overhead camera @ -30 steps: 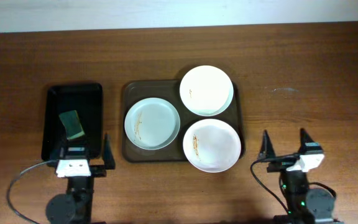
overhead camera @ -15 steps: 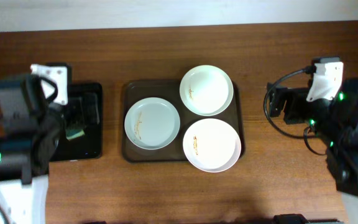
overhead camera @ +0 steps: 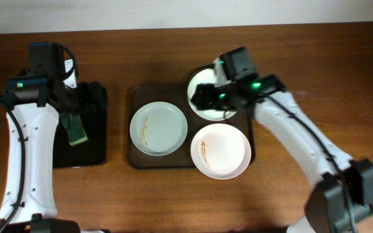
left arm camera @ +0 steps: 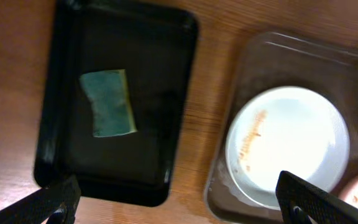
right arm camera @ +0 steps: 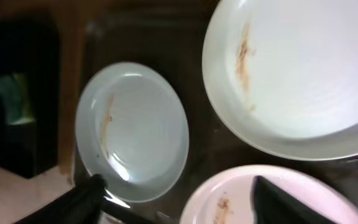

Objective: Clean dirty plates on tray and stack at the side
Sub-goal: 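Grasp the left white plate rim with the right gripper and tilt it, then pick up the green sponge with the left gripper and scrub the held plate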

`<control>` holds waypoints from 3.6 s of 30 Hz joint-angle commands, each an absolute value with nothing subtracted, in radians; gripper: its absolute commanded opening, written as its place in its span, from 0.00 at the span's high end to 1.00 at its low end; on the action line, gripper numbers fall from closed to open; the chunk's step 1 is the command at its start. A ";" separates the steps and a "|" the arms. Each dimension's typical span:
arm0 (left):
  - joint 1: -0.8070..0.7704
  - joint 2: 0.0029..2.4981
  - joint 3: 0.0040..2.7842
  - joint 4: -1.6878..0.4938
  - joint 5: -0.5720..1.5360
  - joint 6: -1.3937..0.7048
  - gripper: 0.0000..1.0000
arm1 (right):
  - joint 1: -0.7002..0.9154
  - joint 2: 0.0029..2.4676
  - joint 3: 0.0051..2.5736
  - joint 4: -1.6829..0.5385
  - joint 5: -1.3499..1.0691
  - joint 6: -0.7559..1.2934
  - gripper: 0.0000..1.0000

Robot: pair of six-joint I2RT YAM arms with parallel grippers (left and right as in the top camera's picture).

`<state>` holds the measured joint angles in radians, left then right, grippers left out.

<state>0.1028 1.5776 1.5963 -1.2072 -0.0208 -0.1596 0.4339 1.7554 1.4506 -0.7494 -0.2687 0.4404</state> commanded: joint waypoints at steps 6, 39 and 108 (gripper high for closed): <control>0.160 1.683 1.608 -1.214 -0.068 -0.221 0.01 | 0.587 2.067 1.587 -0.825 -0.201 0.545 0.39; 0.270 1.735 1.208 -0.765 -0.244 -0.325 0.36 | 0.650 2.200 1.608 -0.796 -0.040 0.555 0.90; -0.155 1.742 0.970 -0.617 0.030 -0.348 0.99 | 0.576 2.200 1.608 -0.743 -0.291 0.502 0.96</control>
